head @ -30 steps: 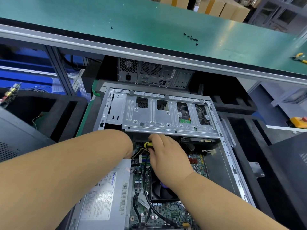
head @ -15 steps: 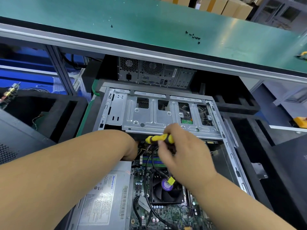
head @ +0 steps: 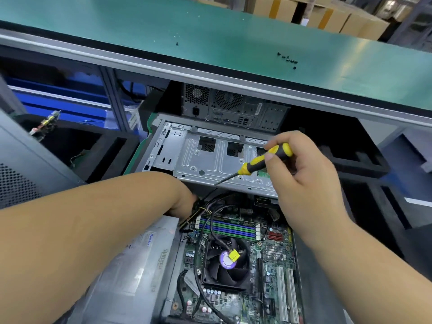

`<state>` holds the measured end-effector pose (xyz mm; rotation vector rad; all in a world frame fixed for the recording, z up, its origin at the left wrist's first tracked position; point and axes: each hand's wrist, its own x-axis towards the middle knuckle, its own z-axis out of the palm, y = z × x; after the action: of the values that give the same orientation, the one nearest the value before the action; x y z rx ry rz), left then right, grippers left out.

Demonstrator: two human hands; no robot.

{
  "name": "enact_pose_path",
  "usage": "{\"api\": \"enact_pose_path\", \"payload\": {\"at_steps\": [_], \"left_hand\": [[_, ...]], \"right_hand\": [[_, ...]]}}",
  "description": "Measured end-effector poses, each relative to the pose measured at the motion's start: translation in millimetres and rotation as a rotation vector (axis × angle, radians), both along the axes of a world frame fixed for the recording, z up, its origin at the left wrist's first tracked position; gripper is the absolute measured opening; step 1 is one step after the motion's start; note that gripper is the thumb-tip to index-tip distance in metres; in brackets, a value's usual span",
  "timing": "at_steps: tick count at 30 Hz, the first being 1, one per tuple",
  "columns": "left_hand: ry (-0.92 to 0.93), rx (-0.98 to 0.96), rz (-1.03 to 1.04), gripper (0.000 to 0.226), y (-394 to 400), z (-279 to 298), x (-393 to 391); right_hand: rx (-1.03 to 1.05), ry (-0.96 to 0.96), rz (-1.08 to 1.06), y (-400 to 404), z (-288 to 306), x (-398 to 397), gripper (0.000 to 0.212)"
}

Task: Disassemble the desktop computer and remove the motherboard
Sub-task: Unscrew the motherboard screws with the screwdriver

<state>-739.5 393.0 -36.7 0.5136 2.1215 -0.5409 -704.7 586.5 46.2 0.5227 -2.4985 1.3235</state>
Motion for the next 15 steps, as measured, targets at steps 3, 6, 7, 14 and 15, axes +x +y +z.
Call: {"api": "enact_pose_path", "payload": {"at_steps": [3, 6, 7, 14, 15], "left_hand": [[0.013, -0.039, 0.053, 0.055, 6, 2, 2], [0.003, -0.053, 0.110, 0.053, 10, 3, 3], [0.002, -0.054, 0.147, 0.054, 10, 6, 4], [0.000, 0.012, 0.211, 0.048, 13, 16, 6], [-0.005, 0.016, 0.240, 0.049, 14, 16, 6]], "right_hand": [[0.023, -0.008, 0.077, 8, -6, -7, 0.005], [0.130, -0.025, 0.165, 14, -18, -7, 0.008], [0.200, -0.021, 0.188, 15, -22, -6, 0.011], [0.454, 0.005, 0.307, 11, -36, 1, 0.016], [0.459, 0.018, 0.314, 9, -36, 1, 0.016]]}}
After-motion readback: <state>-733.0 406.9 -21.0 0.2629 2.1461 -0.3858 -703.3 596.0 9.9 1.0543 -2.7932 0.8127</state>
